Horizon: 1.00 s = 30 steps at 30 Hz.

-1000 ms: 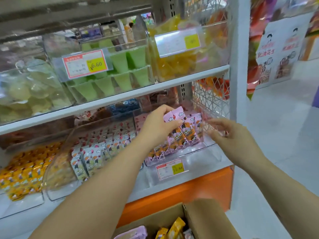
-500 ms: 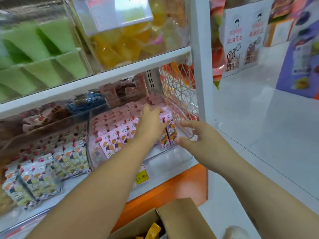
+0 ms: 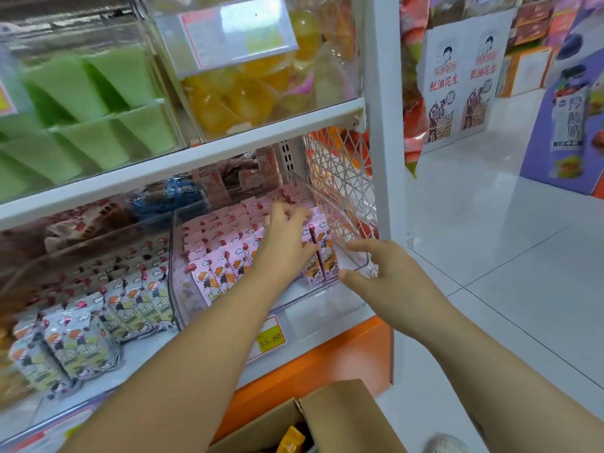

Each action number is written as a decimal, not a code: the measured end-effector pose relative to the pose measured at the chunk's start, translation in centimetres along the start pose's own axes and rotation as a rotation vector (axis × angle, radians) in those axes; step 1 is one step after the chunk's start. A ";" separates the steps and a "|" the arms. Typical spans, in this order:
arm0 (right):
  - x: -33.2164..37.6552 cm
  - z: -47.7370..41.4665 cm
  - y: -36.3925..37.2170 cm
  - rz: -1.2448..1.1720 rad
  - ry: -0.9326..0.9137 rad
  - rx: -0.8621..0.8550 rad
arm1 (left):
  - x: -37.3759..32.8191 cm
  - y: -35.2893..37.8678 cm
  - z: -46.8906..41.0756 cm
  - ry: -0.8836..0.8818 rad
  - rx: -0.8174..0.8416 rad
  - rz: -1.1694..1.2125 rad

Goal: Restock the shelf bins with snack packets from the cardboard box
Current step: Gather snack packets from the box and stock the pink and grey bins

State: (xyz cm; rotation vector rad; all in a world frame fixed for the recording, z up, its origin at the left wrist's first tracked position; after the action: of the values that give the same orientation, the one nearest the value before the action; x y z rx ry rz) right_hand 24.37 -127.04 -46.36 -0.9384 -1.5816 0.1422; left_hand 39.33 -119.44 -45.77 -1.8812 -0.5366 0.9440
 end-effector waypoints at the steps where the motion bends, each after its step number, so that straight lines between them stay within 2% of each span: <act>1: 0.1 0.0 -0.1 0.010 -0.007 -0.013 | 0.1 -0.2 0.2 -0.002 0.000 0.011; 7: 2.2 0.1 -0.3 0.038 -0.097 -0.125 | -0.1 -3.3 3.4 0.032 -0.059 0.133; 14: 4.3 3.0 5.6 0.021 -0.170 0.057 | 2.0 -7.0 12.8 0.074 -0.158 0.217; 17: 4.7 5.3 9.7 0.049 -0.211 0.166 | 5.3 -7.4 17.0 -0.017 -0.133 0.245; 21: 4.8 9.5 16.2 0.128 -0.244 0.369 | 11.6 -7.5 23.5 -0.230 -0.141 0.271; 26: 2.5 13.2 22.1 0.167 -0.159 0.553 | 18.9 -4.9 30.0 -0.433 -0.067 0.267; 30: 0.2 15.2 26.0 0.292 -0.123 0.734 | 24.8 -2.0 34.1 -0.599 0.003 0.255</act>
State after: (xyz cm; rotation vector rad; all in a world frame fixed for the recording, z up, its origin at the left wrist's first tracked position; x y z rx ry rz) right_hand 23.56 -103.50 -65.17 -0.5699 -1.3308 0.9329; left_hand 27.40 -82.74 -62.80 -1.6732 -0.6475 1.6962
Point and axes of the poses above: each hand's wrist, its own z-axis away from the middle knuckle, its own y-axis out of the palm, x = y × z, the point moved 9 cm from there along -z, towards the middle knuckle, and after that the axes turned 7 degrees about -y, right-handed, at the moved point
